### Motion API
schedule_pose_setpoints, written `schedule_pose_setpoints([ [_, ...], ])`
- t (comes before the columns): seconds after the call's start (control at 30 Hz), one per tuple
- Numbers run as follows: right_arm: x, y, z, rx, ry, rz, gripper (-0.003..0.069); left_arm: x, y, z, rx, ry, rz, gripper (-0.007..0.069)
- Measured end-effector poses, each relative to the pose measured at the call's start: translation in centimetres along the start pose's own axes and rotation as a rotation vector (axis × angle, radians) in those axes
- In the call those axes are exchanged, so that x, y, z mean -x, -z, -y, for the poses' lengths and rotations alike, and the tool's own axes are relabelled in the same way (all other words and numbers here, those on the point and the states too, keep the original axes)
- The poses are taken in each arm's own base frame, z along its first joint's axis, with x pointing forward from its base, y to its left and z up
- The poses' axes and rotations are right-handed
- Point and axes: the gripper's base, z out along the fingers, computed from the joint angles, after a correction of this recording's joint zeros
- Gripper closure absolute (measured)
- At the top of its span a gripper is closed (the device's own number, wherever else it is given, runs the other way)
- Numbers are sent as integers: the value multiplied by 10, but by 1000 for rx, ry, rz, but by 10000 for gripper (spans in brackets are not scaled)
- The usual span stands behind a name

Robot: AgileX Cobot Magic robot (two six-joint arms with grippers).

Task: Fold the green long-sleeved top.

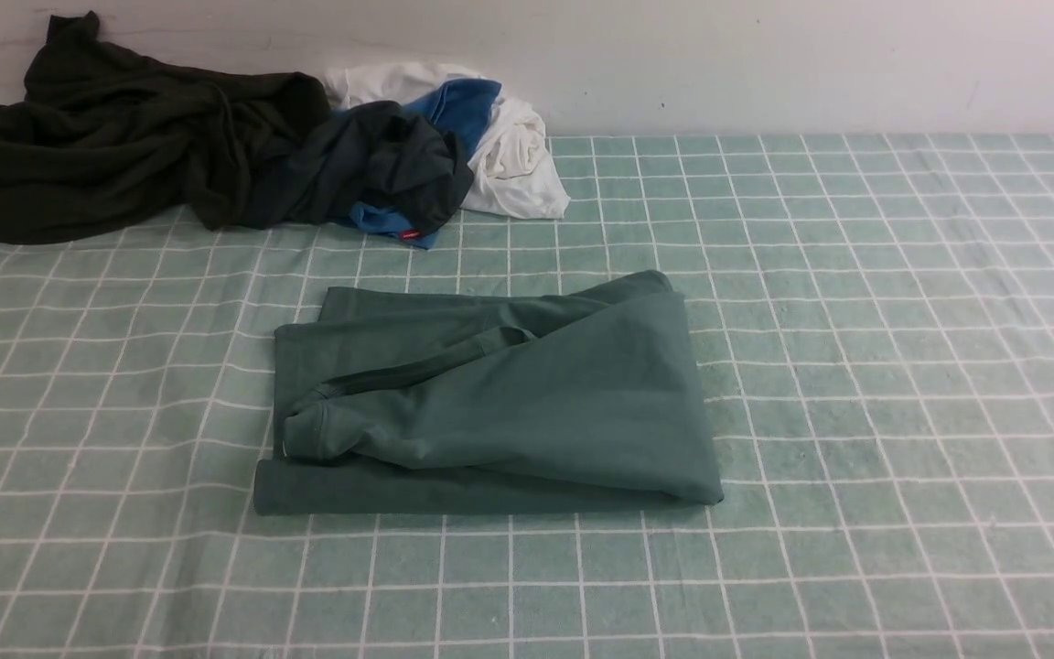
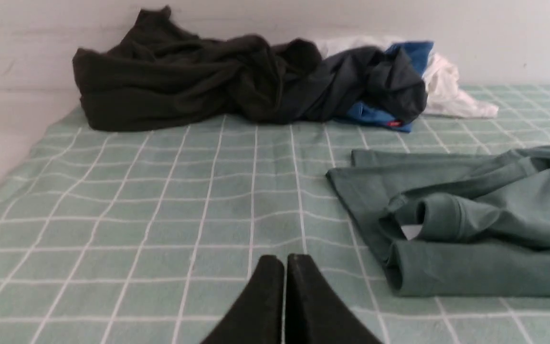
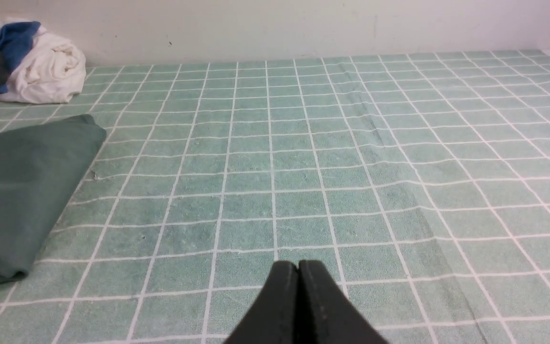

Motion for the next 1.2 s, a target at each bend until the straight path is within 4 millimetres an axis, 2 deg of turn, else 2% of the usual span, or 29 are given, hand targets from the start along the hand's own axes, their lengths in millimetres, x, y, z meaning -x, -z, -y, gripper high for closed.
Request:
schedule_pose_setpoints([
  [0.13,0,0,0,0,0,-1,673,-7,0,0,0,5,-74,628],
  [0.3,0,0,0,0,0,-2,673,-9,1,1,-16,-83,-108,628],
  [1.2,0,0,0,0,-1,-2,673,-9,1,2,-21,-81,-114,628],
])
